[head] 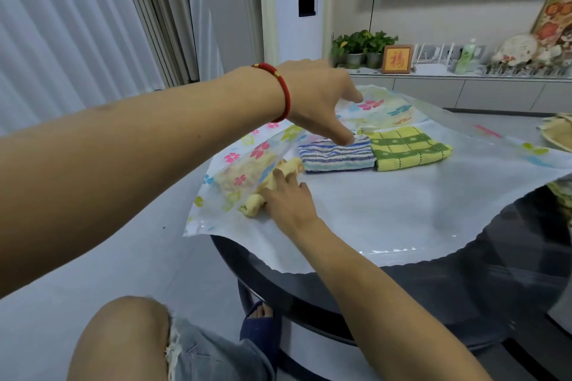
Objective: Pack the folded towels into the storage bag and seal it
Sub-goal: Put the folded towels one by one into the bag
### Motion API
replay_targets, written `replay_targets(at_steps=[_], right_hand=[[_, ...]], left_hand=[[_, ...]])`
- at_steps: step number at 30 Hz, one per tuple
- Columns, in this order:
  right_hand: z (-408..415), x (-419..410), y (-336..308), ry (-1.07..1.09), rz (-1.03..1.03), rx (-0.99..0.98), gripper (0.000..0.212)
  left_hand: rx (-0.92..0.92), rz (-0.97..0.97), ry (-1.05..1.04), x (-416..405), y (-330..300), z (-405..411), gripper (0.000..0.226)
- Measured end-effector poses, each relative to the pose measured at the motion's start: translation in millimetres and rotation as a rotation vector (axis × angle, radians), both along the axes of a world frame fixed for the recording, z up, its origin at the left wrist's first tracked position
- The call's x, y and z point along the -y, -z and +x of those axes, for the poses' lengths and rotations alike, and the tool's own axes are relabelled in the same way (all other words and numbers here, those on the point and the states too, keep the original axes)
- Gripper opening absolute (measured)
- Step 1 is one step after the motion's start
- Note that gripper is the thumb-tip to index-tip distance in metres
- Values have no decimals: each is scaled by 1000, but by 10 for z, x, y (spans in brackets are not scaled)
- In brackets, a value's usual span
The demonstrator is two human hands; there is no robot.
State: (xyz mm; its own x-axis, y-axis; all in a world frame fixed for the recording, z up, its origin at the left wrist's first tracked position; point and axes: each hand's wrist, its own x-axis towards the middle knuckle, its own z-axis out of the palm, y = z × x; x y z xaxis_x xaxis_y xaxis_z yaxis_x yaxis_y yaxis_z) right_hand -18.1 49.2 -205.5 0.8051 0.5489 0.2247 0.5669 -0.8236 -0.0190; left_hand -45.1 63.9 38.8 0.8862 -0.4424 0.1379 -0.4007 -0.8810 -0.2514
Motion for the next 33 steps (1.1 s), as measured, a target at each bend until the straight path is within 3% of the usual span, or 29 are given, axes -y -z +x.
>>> replay_targets(at_steps=[5, 9, 14, 19, 27, 33], right_hand=[[289, -262, -46, 59, 14, 3, 27], [435, -365, -2, 81, 189, -139, 35], [348, -401, 72, -147, 405, -419, 47], [328, -71, -2, -150, 455, -440, 56], [-242, 1739, -148, -102, 293, -296, 40], [-831, 3625, -343, 179, 274, -124, 24]], left_hand=[[-36, -49, 23, -46, -46, -3, 81], [-79, -115, 16, -90, -56, -3, 81], [-96, -152, 26, -89, -46, 14, 80], [-121, -118, 27, -91, 29, -13, 80], [-85, 52, 45, 242, 327, -10, 82], [-107, 125, 146, 706, 456, 127, 77]])
